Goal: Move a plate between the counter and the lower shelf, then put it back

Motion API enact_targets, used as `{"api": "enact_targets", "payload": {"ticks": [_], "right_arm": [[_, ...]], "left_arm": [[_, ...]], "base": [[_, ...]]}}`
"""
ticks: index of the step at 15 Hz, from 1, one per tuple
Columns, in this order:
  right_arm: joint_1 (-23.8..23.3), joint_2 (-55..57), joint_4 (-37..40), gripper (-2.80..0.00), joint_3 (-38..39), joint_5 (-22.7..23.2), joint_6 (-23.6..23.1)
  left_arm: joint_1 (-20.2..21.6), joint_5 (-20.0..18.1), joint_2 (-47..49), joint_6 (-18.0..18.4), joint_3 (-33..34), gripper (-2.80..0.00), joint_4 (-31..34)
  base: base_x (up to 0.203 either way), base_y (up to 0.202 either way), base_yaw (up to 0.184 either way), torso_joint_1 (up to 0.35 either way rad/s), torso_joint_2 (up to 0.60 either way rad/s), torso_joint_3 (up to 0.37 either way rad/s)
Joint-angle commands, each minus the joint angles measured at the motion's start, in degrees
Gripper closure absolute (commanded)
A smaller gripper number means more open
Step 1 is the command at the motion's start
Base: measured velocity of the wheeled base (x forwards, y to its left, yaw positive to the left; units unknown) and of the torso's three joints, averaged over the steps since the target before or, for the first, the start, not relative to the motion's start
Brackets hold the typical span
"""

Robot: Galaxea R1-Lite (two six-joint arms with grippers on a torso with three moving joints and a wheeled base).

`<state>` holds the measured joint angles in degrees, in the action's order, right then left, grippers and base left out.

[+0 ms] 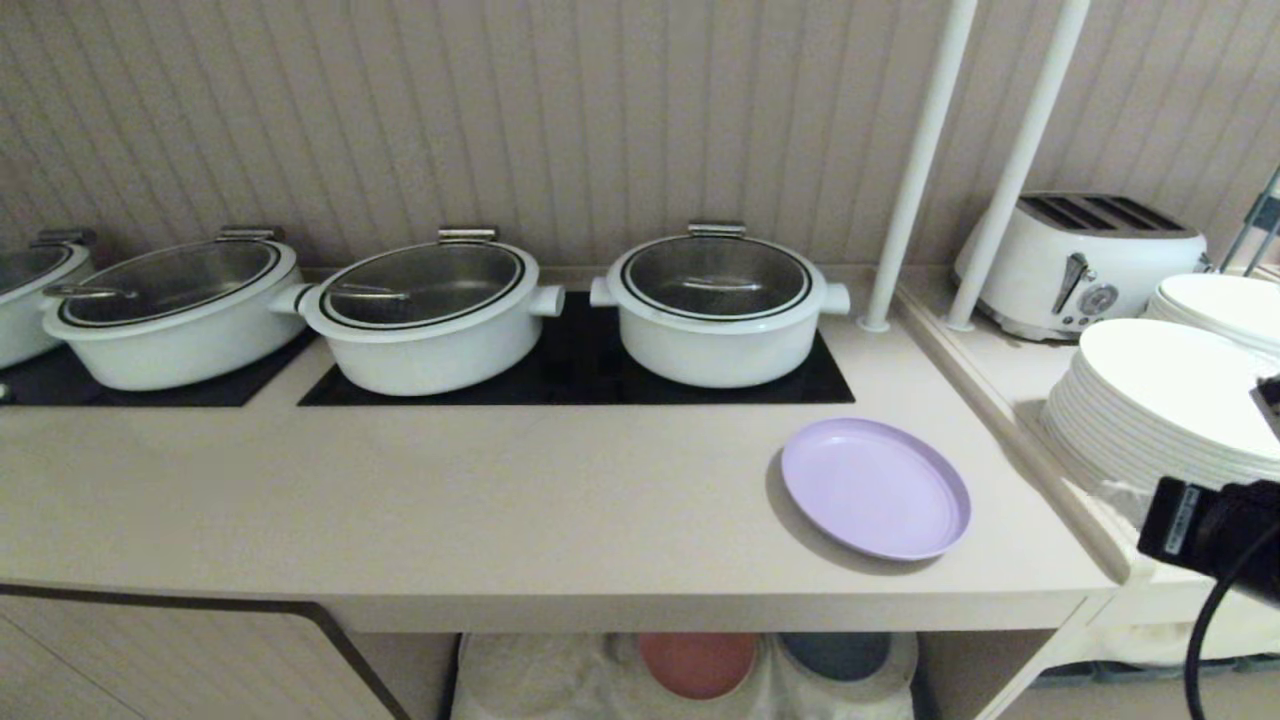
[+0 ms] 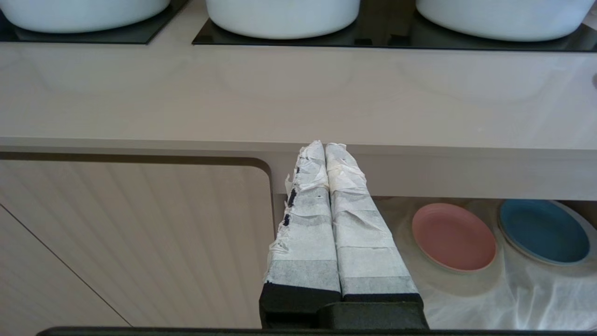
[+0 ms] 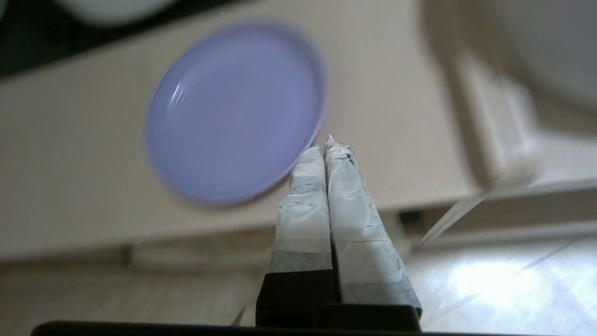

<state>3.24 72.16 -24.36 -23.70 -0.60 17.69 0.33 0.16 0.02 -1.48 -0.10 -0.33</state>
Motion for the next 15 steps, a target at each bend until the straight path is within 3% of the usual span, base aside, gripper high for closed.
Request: {"api": "enact_targets", "payload": {"ticks": [1, 5, 10, 15], "right_arm": [[0.0, -1.3, -5.5, 0.00, 2.2, -6.5, -0.8], [0.0, -8.9, -8.5, 0.00, 4.6, -8.8, -2.5], [0.1, -23.9, -9.8, 0.00, 14.5, -8.8, -9.6], [0.1, -42.3, -3.8, 0.00, 19.9, -7.5, -15.1]], "left_arm": [[0.0, 0.0, 0.1, 0.0, 0.0, 0.00, 0.0], [0.0, 0.0, 0.1, 0.0, 0.0, 0.00, 0.0], [0.0, 0.0, 0.1, 0.0, 0.0, 0.00, 0.0], [0.0, 0.0, 0.1, 0.0, 0.0, 0.00, 0.0]], "base": [[0.000, 0.000, 0.000, 0.000, 0.00, 0.000], [0.000, 0.000, 0.000, 0.000, 0.00, 0.000], [0.000, 0.000, 0.000, 0.000, 0.00, 0.000], [0.000, 0.000, 0.000, 0.000, 0.00, 0.000]]}}
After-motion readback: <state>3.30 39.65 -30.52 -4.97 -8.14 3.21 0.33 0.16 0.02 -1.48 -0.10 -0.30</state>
